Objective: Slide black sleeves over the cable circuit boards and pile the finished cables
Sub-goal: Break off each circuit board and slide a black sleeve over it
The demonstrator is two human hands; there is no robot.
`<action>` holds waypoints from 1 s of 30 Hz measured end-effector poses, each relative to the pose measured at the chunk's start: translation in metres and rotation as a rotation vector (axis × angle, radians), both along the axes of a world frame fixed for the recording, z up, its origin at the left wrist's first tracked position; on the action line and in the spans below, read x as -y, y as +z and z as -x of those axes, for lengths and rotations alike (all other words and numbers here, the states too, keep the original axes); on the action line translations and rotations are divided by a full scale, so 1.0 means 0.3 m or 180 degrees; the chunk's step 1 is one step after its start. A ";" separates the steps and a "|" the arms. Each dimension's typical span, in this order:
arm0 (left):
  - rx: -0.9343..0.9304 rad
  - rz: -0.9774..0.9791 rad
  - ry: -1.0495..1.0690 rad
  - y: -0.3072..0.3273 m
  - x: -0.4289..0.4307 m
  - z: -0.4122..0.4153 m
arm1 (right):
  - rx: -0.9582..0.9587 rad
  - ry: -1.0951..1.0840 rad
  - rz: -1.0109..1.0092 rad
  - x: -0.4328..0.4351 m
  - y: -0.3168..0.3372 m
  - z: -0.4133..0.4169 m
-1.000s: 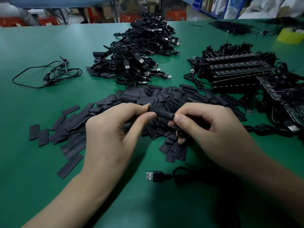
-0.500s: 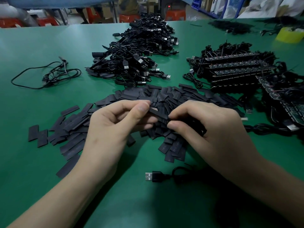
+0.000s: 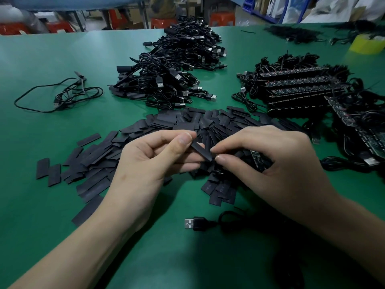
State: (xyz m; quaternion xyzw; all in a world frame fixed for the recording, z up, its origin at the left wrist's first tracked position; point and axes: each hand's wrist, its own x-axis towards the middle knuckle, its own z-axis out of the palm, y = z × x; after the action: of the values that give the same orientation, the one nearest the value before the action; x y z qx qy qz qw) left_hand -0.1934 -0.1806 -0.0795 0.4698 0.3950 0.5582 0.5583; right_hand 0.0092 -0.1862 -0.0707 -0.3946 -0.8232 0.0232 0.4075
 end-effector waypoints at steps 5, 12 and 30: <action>0.0088 0.0172 -0.0104 -0.006 0.002 -0.008 | 0.0299 0.0024 -0.0427 -0.008 -0.008 -0.014; 0.0050 0.0205 -0.0180 -0.009 0.003 -0.008 | 0.0417 -0.0054 -0.0743 -0.004 -0.017 0.000; -0.0141 -0.0213 0.0535 -0.033 -0.003 0.002 | 0.0047 -0.0179 0.0318 0.004 -0.033 0.014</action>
State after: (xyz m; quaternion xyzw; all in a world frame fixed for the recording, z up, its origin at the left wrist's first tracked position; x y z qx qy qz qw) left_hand -0.1940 -0.1797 -0.0893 0.4655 0.4264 0.6055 0.4846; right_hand 0.0049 -0.1873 -0.0806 -0.4376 -0.8126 0.0499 0.3817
